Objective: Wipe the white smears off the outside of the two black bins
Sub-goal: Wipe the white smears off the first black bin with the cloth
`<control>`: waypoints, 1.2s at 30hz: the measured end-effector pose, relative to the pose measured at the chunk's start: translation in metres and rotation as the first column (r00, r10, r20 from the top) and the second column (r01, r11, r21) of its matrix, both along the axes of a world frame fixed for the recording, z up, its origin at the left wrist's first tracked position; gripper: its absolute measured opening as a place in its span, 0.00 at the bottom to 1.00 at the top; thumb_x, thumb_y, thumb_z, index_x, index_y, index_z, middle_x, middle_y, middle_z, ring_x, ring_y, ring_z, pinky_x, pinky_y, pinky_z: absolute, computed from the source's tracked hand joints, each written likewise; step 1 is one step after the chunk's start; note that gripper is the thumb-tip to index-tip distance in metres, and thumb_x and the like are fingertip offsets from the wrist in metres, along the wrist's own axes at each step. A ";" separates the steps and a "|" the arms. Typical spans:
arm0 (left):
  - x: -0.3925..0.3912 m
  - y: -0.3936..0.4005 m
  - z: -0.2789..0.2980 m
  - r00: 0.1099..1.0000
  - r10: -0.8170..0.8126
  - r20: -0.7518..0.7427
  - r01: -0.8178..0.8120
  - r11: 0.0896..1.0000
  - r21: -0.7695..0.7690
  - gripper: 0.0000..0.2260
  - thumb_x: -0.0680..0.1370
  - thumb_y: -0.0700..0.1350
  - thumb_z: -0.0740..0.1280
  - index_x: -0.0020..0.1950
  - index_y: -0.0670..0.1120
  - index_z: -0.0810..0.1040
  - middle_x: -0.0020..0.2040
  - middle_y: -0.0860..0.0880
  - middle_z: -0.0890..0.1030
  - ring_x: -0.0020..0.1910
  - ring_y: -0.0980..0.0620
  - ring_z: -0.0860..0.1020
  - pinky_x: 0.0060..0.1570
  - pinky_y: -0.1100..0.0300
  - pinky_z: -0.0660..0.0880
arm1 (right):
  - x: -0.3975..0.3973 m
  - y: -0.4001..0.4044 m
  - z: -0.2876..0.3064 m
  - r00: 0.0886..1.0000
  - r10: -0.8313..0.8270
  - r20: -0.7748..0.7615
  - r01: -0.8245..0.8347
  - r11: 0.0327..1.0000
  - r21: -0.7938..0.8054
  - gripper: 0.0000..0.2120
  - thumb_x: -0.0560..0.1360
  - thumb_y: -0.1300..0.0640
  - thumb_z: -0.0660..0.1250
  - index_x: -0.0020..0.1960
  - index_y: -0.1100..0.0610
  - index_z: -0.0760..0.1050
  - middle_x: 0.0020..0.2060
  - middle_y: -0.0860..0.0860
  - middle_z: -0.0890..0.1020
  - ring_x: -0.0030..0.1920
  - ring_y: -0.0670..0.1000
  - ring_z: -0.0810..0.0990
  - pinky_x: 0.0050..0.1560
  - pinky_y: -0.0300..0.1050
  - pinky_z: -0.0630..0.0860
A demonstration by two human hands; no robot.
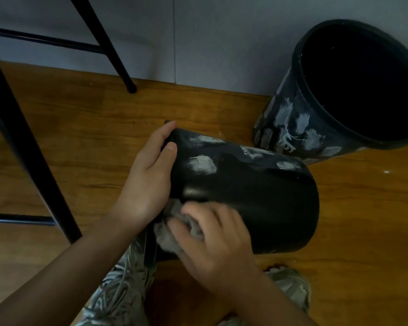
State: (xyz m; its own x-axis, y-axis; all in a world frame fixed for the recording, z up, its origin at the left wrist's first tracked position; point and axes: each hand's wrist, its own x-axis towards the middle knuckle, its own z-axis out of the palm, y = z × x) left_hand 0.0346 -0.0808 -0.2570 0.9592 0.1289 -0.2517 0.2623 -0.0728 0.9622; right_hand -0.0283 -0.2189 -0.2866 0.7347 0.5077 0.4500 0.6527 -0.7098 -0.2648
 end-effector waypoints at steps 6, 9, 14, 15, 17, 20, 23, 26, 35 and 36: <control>-0.007 0.001 -0.001 1.000 0.016 0.007 -0.017 1.000 0.026 0.17 0.83 0.45 0.54 0.71 0.55 0.67 0.63 0.56 0.75 0.59 0.62 0.75 0.56 0.68 0.71 | 0.054 0.003 0.030 0.980 -0.085 -0.181 0.088 0.996 0.010 0.11 0.73 0.54 0.65 0.52 0.56 0.81 0.50 0.53 0.77 0.46 0.51 0.72 0.40 0.43 0.69; -0.009 -0.001 0.001 1.000 0.025 0.019 -0.026 0.998 0.048 0.17 0.84 0.43 0.54 0.71 0.55 0.67 0.60 0.60 0.75 0.57 0.66 0.75 0.51 0.75 0.70 | 0.070 0.003 0.035 0.972 -0.090 -0.217 0.088 0.996 -0.019 0.12 0.73 0.54 0.64 0.52 0.56 0.81 0.49 0.53 0.77 0.46 0.51 0.72 0.39 0.43 0.70; -0.009 0.000 0.001 0.999 0.046 0.008 -0.046 0.998 0.036 0.17 0.83 0.44 0.54 0.72 0.55 0.67 0.65 0.58 0.74 0.63 0.63 0.73 0.63 0.65 0.70 | 0.075 -0.003 0.035 0.961 -0.132 -0.241 0.128 0.991 -0.031 0.10 0.73 0.54 0.67 0.51 0.56 0.82 0.49 0.52 0.77 0.45 0.50 0.74 0.39 0.41 0.69; -0.010 -0.001 0.002 0.999 0.046 0.005 -0.046 0.999 0.026 0.17 0.83 0.45 0.54 0.72 0.55 0.67 0.65 0.58 0.74 0.63 0.63 0.72 0.64 0.62 0.69 | 0.073 -0.008 0.034 0.956 -0.166 -0.243 0.164 0.986 -0.030 0.10 0.73 0.53 0.67 0.51 0.56 0.81 0.49 0.52 0.77 0.46 0.50 0.74 0.40 0.40 0.68; -0.013 -0.002 0.002 0.999 0.036 -0.001 -0.036 0.999 0.008 0.17 0.83 0.45 0.54 0.72 0.56 0.66 0.63 0.61 0.74 0.62 0.65 0.73 0.63 0.62 0.70 | 0.066 -0.019 0.031 0.937 -0.253 -0.241 0.254 0.967 -0.028 0.11 0.73 0.53 0.66 0.51 0.56 0.81 0.49 0.51 0.77 0.47 0.49 0.75 0.41 0.39 0.66; -0.018 -0.003 0.003 0.999 0.030 0.011 -0.030 0.999 0.008 0.17 0.83 0.45 0.54 0.72 0.56 0.66 0.62 0.63 0.74 0.61 0.66 0.73 0.62 0.63 0.71 | 0.060 -0.024 0.030 0.921 -0.321 -0.223 0.321 0.946 -0.037 0.10 0.73 0.53 0.67 0.50 0.57 0.82 0.48 0.51 0.78 0.46 0.51 0.76 0.41 0.39 0.66; -0.019 -0.003 0.004 1.000 0.024 0.011 -0.024 1.000 0.018 0.17 0.84 0.45 0.53 0.71 0.57 0.66 0.60 0.64 0.74 0.60 0.68 0.73 0.58 0.71 0.71 | 0.066 -0.009 0.032 0.946 -0.252 -0.203 0.247 0.968 -0.048 0.11 0.74 0.53 0.65 0.50 0.57 0.81 0.49 0.53 0.78 0.47 0.51 0.75 0.42 0.40 0.67; -0.019 -0.002 0.004 1.000 0.022 0.012 -0.022 0.999 0.023 0.17 0.84 0.44 0.53 0.72 0.55 0.66 0.59 0.64 0.75 0.58 0.69 0.73 0.55 0.75 0.70 | 0.073 0.003 0.032 0.967 -0.160 -0.196 0.154 0.987 -0.048 0.11 0.73 0.54 0.65 0.52 0.58 0.80 0.49 0.54 0.78 0.46 0.52 0.74 0.40 0.42 0.69; -0.021 -0.003 0.000 0.999 0.034 0.019 -0.034 0.999 0.016 0.17 0.83 0.44 0.53 0.71 0.56 0.66 0.60 0.66 0.73 0.60 0.70 0.72 0.58 0.74 0.70 | 0.057 -0.025 0.027 0.937 -0.284 -0.204 0.277 0.959 -0.063 0.12 0.73 0.52 0.63 0.50 0.58 0.81 0.50 0.53 0.77 0.48 0.51 0.75 0.43 0.39 0.67; -0.021 -0.003 0.000 0.999 0.029 0.018 -0.029 0.999 0.021 0.16 0.84 0.44 0.53 0.71 0.56 0.66 0.61 0.66 0.73 0.60 0.70 0.71 0.58 0.74 0.70 | 0.058 -0.020 0.028 0.947 -0.256 -0.194 0.247 0.967 -0.066 0.12 0.73 0.53 0.64 0.50 0.58 0.80 0.50 0.53 0.77 0.47 0.51 0.75 0.43 0.40 0.68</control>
State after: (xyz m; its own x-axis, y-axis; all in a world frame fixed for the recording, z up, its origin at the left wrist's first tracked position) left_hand 0.0137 -0.0837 -0.2566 0.9593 0.1620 -0.2313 0.2472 -0.0859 0.9651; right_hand 0.0297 -0.2393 -0.2588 0.9133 0.3097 0.2644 0.3886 -0.8570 -0.3384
